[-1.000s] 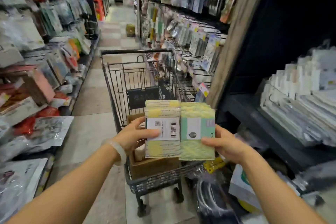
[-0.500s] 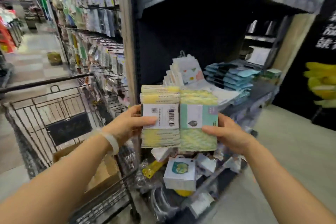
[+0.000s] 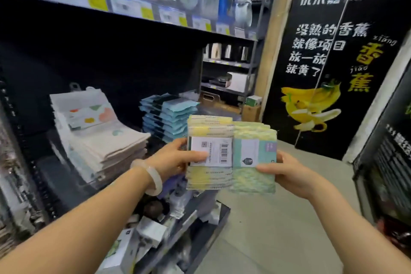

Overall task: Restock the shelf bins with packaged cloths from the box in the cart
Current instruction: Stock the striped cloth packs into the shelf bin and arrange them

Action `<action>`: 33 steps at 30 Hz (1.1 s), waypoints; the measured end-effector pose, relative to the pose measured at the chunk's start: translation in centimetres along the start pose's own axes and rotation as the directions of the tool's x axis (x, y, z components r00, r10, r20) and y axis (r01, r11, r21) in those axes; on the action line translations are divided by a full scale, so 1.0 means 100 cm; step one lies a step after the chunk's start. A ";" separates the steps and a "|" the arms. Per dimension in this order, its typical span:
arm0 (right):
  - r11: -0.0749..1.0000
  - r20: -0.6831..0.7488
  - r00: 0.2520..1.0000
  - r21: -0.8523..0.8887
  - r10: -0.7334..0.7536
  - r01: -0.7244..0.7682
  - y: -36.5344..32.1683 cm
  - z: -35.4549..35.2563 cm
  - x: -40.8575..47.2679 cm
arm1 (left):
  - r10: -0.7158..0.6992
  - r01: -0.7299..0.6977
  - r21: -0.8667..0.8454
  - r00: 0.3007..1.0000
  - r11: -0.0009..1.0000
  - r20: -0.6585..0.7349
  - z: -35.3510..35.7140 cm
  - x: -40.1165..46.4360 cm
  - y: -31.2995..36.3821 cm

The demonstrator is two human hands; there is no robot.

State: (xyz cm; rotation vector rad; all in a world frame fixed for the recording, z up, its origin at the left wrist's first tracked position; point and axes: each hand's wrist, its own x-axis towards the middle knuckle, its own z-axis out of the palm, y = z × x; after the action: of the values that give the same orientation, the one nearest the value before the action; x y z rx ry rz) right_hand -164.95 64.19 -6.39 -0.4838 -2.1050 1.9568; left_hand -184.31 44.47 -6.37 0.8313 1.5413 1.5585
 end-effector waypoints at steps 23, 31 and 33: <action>0.990 -0.109 0.986 0.058 -0.125 0.132 0.021 -0.249 0.242 | 0.117 -0.117 -0.029 0.993 0.993 -0.006 0.053 0.345 0.015; 0.998 0.138 0.990 -0.067 -0.013 0.022 0.020 -0.267 0.376 | 0.082 -0.098 -0.048 0.962 0.994 -0.259 0.010 0.403 0.008; 0.994 0.213 0.977 -0.103 -0.009 0.031 0.016 -0.269 0.412 | 0.079 -0.106 -0.064 0.940 0.992 -0.333 0.004 0.414 0.004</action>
State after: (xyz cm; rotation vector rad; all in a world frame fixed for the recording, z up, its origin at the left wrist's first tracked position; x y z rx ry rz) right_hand -192.44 104.99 -8.07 -0.2814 -2.3418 1.9705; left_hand -204.11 80.76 -8.89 0.6264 1.6772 1.8924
